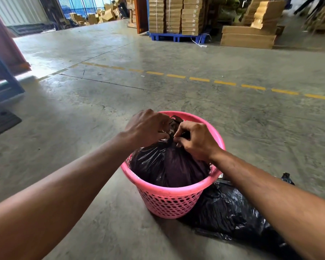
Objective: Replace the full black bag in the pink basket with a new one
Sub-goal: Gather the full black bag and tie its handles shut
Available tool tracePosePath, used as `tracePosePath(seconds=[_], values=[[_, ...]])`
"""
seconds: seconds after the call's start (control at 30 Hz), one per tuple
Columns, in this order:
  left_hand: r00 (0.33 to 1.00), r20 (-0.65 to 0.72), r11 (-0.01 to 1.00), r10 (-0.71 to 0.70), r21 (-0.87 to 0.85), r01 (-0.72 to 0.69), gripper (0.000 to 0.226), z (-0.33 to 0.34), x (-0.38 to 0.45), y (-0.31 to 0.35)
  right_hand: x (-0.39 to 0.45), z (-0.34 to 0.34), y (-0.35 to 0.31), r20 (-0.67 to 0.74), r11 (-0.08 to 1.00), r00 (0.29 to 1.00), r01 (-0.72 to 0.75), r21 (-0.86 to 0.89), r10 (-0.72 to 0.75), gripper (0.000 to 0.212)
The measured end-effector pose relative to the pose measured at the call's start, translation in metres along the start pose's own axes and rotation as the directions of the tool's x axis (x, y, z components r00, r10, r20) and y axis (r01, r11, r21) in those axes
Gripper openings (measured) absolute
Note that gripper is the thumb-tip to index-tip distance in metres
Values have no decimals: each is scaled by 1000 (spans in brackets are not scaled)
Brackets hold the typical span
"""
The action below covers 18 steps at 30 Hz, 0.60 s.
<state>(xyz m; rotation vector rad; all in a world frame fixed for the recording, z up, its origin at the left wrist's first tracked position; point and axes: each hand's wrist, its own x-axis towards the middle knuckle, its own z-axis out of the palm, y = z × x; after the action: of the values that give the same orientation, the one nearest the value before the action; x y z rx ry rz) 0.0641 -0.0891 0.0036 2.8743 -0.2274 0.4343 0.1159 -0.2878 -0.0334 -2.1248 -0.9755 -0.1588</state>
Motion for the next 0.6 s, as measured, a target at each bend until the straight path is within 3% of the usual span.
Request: tracePosePath(seconds=[0.17,0.37,0.43,0.5,0.6], values=[[995,80,994,54,-104,-46,11,0,-7,-13,4,-5,1,41,999,998,-39,15,39,4],[989,146,1000,1,14,-3,14,-2,-10,-16,2,-12,8,128,992,984,-122,-13,123,9],[997,81,999,-3,44,0,15,0,-11,-13,-1,-18,9,55,994,993,-108,-14,109,14],[1000,25,1000,0,0,0,28,3,-14,-7,-5,-30,12,-116,986,985,-141,-93,130,25],[993,114,999,21,22,-23,53,10,-16,6,-17,-51,22,-383,897,879,-385,-218,285,35]])
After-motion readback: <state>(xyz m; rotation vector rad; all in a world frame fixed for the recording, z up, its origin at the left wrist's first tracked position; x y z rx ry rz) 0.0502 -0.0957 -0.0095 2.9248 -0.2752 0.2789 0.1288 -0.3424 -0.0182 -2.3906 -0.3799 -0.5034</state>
